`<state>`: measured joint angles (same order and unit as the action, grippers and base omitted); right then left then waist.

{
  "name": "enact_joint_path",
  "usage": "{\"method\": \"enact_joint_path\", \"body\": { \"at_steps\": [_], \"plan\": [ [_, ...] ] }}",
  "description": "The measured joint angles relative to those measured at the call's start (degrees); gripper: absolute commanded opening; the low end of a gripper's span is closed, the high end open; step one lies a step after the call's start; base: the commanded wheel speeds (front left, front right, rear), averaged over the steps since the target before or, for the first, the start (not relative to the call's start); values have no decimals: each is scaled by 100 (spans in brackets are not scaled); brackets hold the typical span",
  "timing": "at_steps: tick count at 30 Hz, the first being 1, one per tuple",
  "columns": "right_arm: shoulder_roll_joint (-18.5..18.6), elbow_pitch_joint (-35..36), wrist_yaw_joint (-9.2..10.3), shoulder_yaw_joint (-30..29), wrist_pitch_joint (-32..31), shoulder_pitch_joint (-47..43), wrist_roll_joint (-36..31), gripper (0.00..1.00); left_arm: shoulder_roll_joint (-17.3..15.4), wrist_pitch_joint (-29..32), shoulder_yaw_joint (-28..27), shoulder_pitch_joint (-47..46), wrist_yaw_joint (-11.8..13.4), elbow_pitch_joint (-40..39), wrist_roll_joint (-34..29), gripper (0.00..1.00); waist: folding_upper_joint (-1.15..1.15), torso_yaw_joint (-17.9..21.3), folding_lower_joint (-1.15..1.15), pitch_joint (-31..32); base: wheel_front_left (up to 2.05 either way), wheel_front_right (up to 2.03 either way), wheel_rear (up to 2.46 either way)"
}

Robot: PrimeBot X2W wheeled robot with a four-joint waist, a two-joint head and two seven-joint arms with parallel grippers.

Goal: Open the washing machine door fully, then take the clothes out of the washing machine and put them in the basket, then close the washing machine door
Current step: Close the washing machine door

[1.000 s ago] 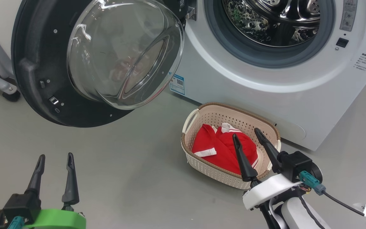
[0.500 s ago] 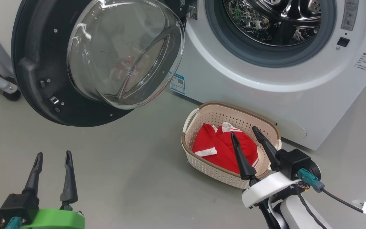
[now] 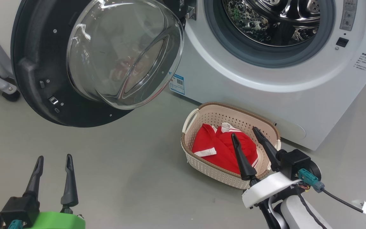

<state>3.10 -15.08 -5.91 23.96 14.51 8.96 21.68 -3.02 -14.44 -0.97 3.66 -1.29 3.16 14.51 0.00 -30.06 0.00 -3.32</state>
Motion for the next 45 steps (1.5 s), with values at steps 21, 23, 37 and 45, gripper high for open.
{"method": "enact_joint_path", "body": {
  "at_steps": [21, 23, 37, 45],
  "plan": [
    [1, -15, 0, -1, 0, 1, 9, 100, 5, 0, 36, 10, -1, -32, 0, 100, 0, 10, 0, 16, 0, 0, 0],
    [1, -16, 0, 0, 0, 1, 9, 100, 5, 0, 36, 12, -1, -32, 0, 100, 0, 10, 0, 17, 0, 0, 0],
    [1, -27, -1, 9, 0, 1, 8, 100, 8, 0, 20, 23, -1, -51, 0, 0, 0, 8, 0, -16, 0, 0, 0],
    [2, -23, 9, 18, 0, 1, -34, 100, 7, 0, -2, 38, -22, -165, 0, 0, 0, 10, 0, -149, 0, 0, 0]
  ]
}}
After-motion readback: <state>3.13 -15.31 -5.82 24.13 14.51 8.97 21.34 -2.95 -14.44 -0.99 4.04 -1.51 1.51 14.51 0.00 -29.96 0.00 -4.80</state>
